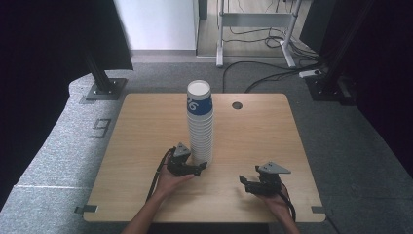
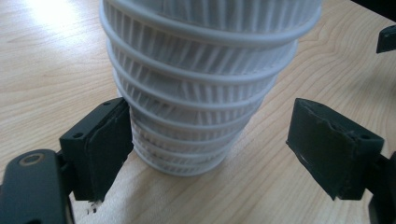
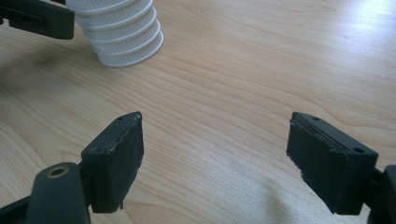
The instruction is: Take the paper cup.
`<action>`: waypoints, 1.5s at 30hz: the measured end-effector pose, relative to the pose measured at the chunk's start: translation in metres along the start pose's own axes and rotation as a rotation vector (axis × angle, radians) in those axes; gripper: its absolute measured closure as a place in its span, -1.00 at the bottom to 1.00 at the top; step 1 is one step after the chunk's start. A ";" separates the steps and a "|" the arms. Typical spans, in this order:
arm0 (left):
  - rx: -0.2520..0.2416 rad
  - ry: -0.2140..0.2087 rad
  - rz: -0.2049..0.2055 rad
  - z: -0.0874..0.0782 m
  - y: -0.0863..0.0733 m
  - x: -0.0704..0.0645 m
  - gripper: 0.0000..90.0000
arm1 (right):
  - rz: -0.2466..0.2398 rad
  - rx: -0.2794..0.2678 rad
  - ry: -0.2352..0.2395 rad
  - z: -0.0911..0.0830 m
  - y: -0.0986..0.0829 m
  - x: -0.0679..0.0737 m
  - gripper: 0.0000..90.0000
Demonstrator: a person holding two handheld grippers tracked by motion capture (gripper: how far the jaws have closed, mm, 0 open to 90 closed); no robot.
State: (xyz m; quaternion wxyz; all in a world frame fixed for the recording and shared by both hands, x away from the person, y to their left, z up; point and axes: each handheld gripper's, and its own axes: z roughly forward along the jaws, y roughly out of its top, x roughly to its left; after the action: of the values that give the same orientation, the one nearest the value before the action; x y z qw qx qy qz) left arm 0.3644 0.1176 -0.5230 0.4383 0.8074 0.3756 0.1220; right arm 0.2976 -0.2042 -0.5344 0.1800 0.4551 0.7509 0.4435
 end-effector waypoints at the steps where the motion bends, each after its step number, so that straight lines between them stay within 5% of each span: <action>1: -0.006 0.013 0.007 0.002 0.001 0.001 -0.68 | -0.001 0.003 0.003 0.000 0.000 0.000 -0.59; 30: -0.003 0.047 0.028 0.005 0.001 0.002 -0.58 | -0.032 -0.058 0.029 -0.007 0.012 0.004 -0.58; 38: -0.003 0.047 0.029 0.005 0.001 0.002 -0.57 | -0.012 -0.110 0.086 -0.010 0.025 0.004 -0.54; 45: -0.002 0.049 0.029 0.005 0.001 0.002 -0.57 | -0.072 -0.140 0.137 -0.011 0.038 0.007 -0.53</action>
State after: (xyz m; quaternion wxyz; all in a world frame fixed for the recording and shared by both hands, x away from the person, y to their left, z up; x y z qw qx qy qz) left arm 0.3691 0.1156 -0.5250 0.4279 0.8092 0.3744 0.1482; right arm 0.3062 -0.1962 -0.4959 0.1753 0.3828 0.7443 0.5185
